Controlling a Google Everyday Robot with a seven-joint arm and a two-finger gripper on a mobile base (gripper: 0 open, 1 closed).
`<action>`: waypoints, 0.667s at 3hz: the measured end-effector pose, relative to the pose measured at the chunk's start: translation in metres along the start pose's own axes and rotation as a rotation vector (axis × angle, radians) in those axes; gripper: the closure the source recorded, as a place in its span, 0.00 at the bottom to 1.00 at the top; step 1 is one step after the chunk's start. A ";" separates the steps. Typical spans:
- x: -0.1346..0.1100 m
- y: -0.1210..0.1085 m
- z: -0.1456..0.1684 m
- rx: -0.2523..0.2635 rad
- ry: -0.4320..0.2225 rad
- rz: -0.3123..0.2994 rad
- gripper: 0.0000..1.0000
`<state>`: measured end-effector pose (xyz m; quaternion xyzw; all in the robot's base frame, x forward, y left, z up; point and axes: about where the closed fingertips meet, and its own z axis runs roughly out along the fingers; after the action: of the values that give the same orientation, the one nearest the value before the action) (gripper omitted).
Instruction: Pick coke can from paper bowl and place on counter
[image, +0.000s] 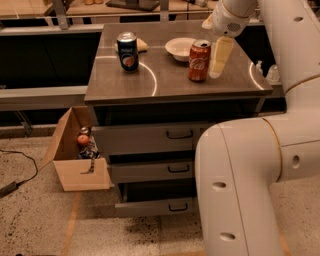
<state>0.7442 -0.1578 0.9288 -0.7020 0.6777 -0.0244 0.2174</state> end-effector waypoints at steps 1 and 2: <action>0.039 -0.004 -0.024 0.066 0.065 0.082 0.00; 0.075 -0.016 -0.041 0.147 0.166 0.141 0.00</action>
Offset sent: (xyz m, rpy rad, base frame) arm 0.1218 -0.1874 0.1300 -0.2063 -0.1543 -0.3627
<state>0.7513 -0.2409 0.9518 -0.6306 0.7373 -0.1165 0.2126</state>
